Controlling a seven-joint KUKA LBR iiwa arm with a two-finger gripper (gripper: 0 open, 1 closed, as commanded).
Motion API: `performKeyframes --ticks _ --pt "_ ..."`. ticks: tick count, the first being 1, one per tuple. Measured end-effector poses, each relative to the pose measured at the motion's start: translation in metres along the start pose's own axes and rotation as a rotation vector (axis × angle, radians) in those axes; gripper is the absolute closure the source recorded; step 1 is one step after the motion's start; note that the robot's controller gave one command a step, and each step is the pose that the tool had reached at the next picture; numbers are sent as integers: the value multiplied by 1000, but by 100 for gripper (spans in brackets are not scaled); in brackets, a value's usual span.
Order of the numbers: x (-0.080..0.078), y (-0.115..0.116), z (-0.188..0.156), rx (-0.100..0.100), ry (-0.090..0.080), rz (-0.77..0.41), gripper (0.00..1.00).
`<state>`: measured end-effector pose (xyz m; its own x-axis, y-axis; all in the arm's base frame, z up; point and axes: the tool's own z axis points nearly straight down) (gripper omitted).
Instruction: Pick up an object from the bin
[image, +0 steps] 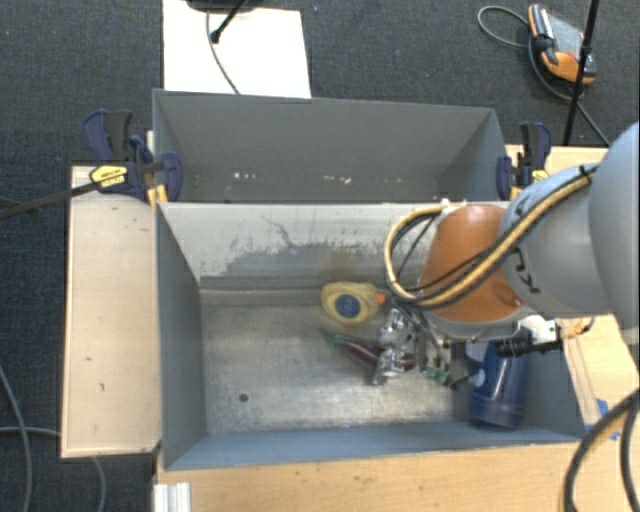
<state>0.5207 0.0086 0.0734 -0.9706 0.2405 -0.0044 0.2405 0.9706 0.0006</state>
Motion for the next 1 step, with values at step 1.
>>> performKeyframes --ticks 1 --pt "-4 14 -160 0 2 -27 100"
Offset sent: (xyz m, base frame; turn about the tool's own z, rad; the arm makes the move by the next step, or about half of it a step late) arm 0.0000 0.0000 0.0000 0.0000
